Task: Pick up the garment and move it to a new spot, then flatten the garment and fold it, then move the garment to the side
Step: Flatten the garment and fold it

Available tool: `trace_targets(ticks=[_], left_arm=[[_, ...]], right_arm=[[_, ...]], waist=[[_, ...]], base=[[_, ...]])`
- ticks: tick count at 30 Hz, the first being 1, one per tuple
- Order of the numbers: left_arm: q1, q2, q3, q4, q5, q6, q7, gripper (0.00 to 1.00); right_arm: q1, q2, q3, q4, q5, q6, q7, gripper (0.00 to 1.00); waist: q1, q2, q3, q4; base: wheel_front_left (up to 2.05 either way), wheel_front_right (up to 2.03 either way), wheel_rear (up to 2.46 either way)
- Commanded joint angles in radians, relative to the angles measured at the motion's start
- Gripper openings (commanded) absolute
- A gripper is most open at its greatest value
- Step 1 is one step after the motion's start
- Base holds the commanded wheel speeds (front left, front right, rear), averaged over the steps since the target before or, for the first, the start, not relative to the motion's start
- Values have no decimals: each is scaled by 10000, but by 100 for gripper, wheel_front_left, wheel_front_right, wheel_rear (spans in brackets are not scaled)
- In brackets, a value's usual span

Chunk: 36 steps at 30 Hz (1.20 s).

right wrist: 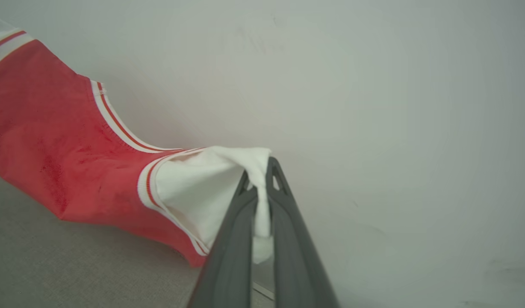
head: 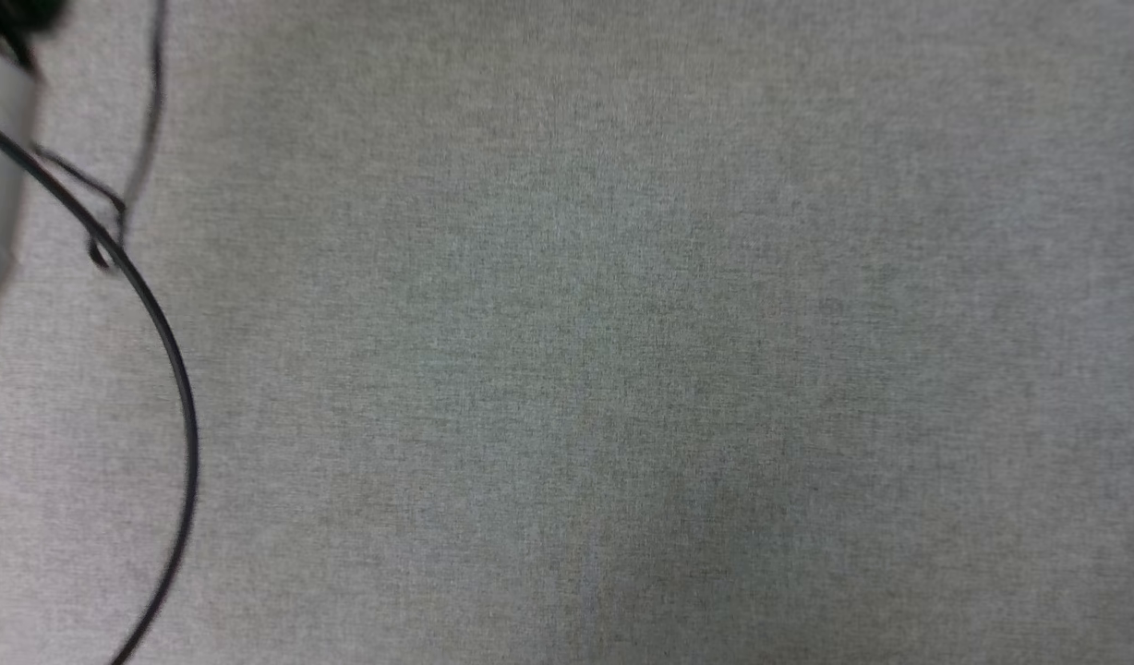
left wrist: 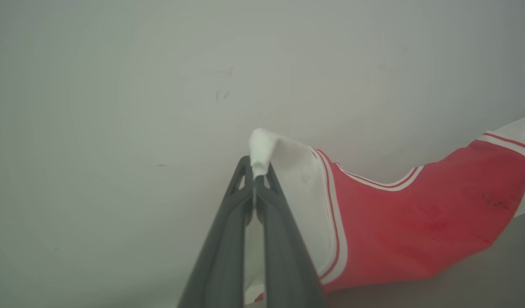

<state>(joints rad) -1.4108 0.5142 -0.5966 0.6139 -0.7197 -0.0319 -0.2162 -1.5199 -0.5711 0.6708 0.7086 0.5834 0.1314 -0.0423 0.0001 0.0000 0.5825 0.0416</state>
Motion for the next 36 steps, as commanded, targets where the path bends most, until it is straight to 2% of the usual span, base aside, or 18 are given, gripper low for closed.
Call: trace_targets(ticks=[1,11,18,24,36], left_arm=[[608,61,47,-212,-138,115,-106,0],[5165,692,422,-2332,-938,1199,-399,0],[8318,993,861,-3662,-1627,1931,-464,0],[10145,1151,1034,-4084,-1955,2272,-490,0],[13680,1287,1635,-4617,-2570,2707,-510,0]], right_arm=[[504,-121,110,-145,156,-14,-185,0],[4404,-744,751,-1660,960,-14,-606,0],[6954,-865,632,-2553,1039,-14,-505,0],[8704,-818,225,-2895,1137,-14,-442,0],[12733,-541,-1290,-3375,1011,-14,-242,0]], waist=[[-1,0,-358,-24],[-1,0,-1787,-193],[-1,0,-2838,-331],[-1,0,-3529,-456],[-1,0,-4826,-680]], base=[[0,0,0],[0,0,0],[0,0,0],[0,0,0],[0,0,0]])
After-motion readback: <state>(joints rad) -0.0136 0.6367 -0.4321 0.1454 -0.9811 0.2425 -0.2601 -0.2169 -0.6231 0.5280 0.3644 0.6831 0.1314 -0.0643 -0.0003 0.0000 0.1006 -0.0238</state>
